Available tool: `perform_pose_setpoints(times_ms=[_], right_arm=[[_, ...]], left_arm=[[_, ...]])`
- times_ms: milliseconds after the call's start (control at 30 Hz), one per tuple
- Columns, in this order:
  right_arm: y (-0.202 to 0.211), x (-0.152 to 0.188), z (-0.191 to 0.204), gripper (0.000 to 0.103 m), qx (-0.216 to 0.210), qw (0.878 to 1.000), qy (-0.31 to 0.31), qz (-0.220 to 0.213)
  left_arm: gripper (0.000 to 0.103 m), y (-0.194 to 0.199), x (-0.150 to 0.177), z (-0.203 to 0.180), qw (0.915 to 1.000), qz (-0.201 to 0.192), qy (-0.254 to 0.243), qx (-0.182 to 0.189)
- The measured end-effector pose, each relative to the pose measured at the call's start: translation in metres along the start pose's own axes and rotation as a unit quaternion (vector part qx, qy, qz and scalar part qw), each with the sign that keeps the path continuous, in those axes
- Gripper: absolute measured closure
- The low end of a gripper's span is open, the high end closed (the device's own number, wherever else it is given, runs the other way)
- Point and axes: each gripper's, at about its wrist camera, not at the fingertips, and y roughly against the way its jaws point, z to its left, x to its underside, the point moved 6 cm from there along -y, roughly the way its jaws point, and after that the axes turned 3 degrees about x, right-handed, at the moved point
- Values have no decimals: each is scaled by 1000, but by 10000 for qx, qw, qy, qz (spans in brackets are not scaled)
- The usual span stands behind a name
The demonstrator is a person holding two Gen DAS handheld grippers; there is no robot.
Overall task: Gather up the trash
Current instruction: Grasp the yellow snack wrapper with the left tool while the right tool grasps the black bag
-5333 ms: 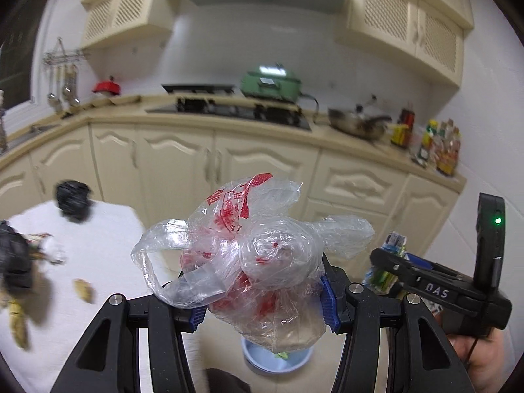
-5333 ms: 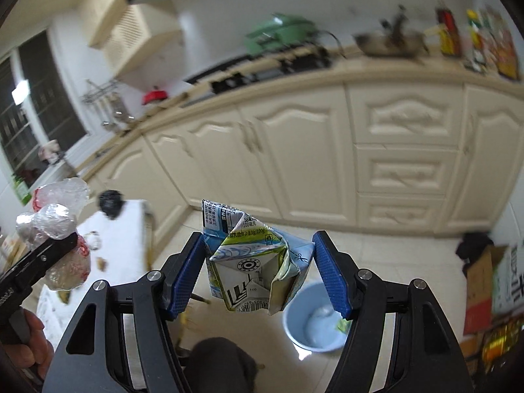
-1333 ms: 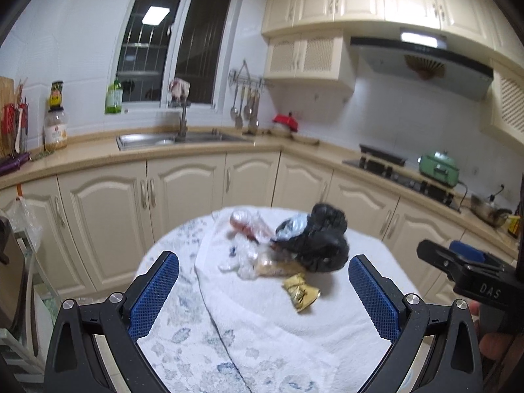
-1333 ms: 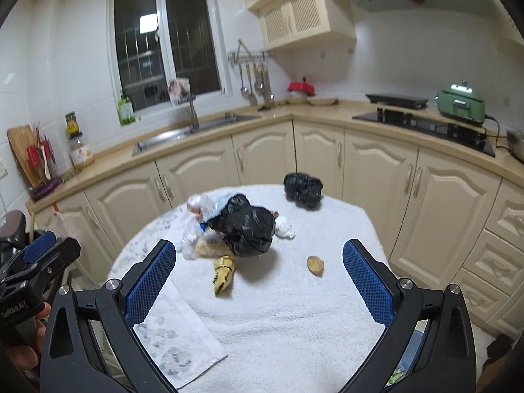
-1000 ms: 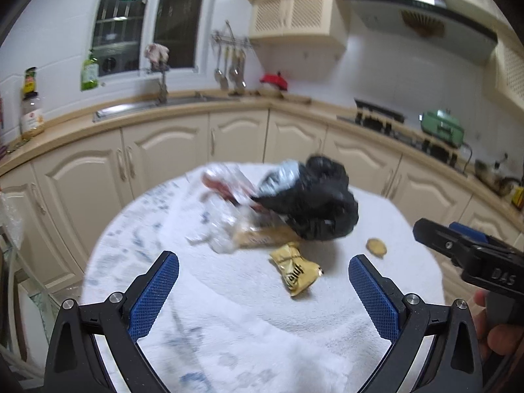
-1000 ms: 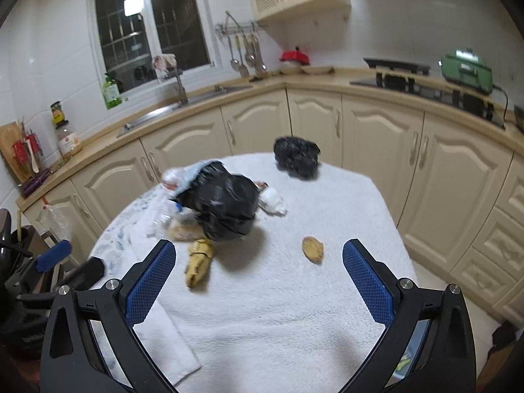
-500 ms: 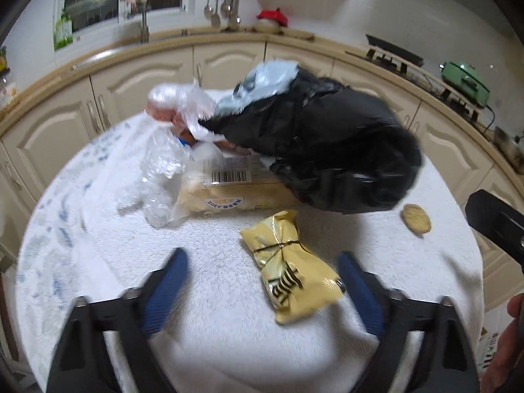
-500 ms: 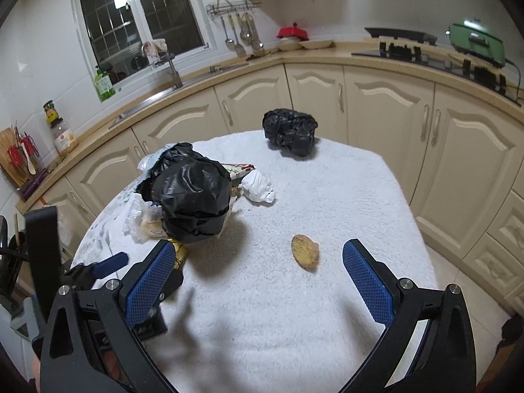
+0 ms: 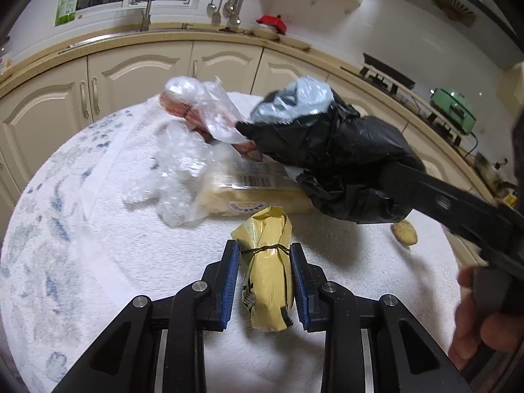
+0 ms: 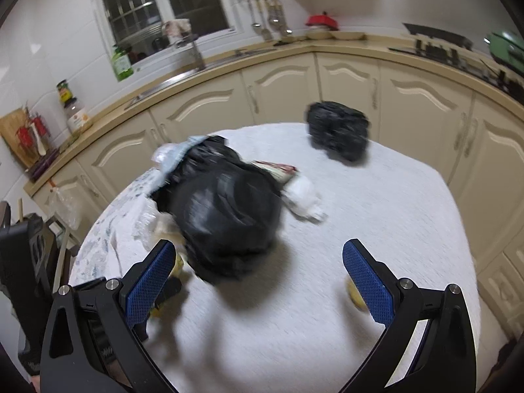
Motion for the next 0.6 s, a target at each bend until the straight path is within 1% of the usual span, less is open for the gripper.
perform_pose_setpoints(times_ms=[67,133,167,200,233,267,300,333,433,533,567,600], right_arm=[[-13,-5,7,0,40,9999,93,88],[-25,-8,11,1,35,9997,138,191],[-32,-8,13,8,37,9995,164,254],[-36,-8,15,17,-11,9994,171,293],[-40,-7,18,29,-113,9993,155,331],[-42,-5,20,37,-149,9992,138,353],[-41,-4,21,38,-147,9992,144,334],[-39,-2,22,43,-166,9993,157,304],[-29,4,24,46,-268,9993,56,242],[-14,12,22,47,-338,9992,-48,191],[-8,16,20,47,-336,9993,-114,153],[-4,16,19,47,-342,9992,-160,128]], left_arm=[[76,-2,-13,10,10000,-71,52,8],[77,-1,-18,19,9998,-148,93,-7],[77,-3,-25,25,9998,-183,128,-11],[80,0,-22,30,9997,-210,145,0],[80,-1,-26,34,9996,-226,159,-2],[80,1,-22,37,9996,-246,156,5],[80,-1,-23,41,9995,-267,164,7],[80,-3,-27,44,9994,-285,176,18],[81,-7,-32,49,9992,-352,204,56],[81,-5,-34,55,9988,-435,185,113],[81,-7,-40,55,9987,-467,179,134],[81,2,-28,53,9985,-490,165,157]])
